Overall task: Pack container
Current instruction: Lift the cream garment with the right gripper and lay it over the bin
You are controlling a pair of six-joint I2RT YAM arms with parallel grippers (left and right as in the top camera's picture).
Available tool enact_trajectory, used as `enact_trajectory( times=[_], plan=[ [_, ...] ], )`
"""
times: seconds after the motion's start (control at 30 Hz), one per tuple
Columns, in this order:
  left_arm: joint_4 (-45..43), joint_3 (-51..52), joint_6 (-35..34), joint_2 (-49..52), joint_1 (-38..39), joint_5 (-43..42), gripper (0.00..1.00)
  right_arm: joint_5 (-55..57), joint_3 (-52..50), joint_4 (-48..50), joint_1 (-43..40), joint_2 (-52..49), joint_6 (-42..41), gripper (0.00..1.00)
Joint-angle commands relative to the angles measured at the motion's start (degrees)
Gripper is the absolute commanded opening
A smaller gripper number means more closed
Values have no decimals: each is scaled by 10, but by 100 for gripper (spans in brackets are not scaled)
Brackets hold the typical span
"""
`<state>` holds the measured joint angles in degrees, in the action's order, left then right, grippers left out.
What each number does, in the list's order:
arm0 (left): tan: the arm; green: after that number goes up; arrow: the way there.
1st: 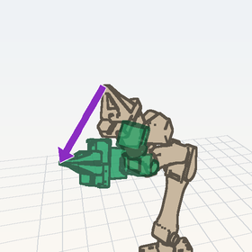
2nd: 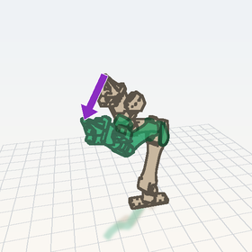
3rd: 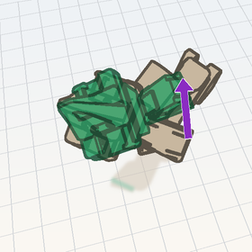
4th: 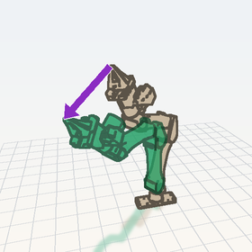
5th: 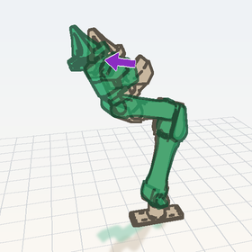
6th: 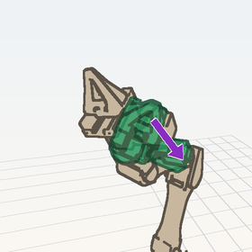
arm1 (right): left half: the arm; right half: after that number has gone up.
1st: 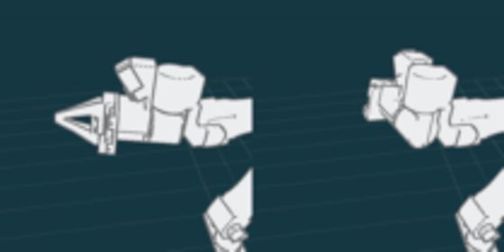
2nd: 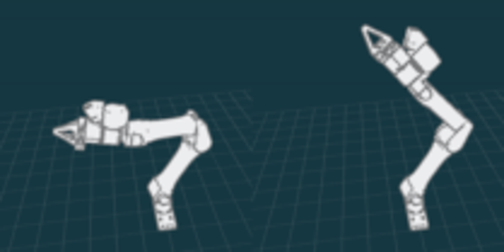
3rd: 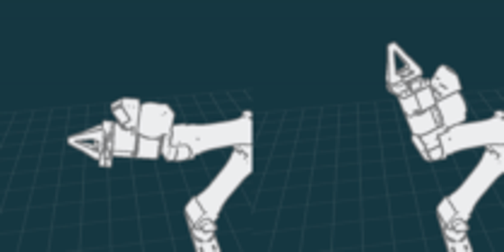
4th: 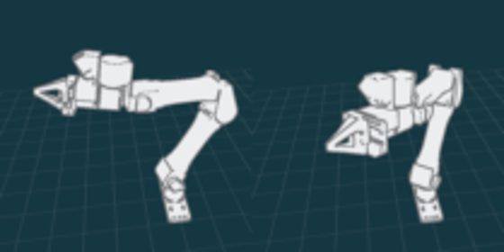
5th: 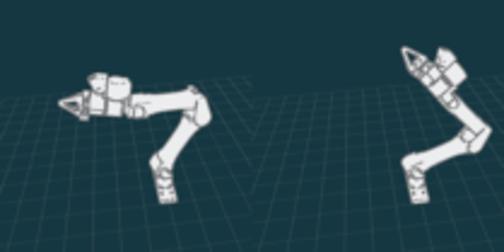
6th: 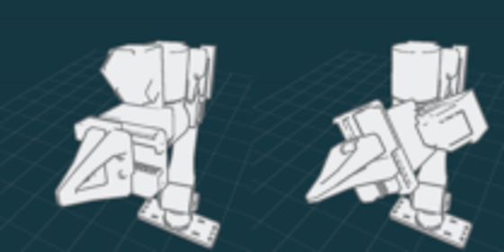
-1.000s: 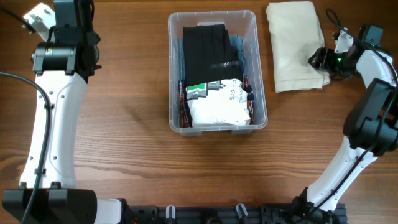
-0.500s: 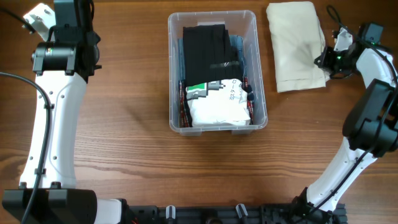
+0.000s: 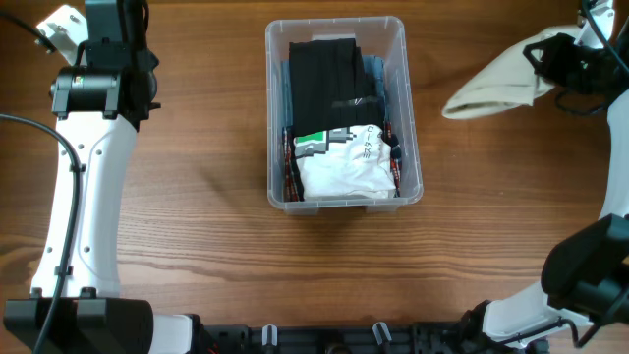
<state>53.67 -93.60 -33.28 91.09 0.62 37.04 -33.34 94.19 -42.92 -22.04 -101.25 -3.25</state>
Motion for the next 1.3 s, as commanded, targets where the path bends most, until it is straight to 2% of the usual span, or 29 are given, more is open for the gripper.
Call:
enact_trajectory(
  times=[0.0, 0.23, 0.33, 0.5, 0.77, 0.9, 1.27],
  plan=[
    [0, 0, 0, 2, -4, 10, 100, -132, 7, 11, 23, 60, -29, 4],
    [0, 0, 0, 2, -4, 10, 100, -132, 7, 88, 165, 155, -28, 4],
    [0, 0, 0, 2, -4, 10, 100, -127, 7, 133, 240, 168, -35, 4],
    [0, 0, 0, 2, -4, 10, 100, -54, 6, 170, 331, 163, -80, 4],
    [0, 0, 0, 2, -4, 10, 100, -29, -6, 205, 382, 146, -143, 4],
    [0, 0, 0, 2, -4, 10, 100, -26, -9, 215, 398, 127, -149, 4],
    [0, 0, 0, 2, -4, 10, 100, -3, -9, 170, 412, 73, -165, 4]
  ],
)
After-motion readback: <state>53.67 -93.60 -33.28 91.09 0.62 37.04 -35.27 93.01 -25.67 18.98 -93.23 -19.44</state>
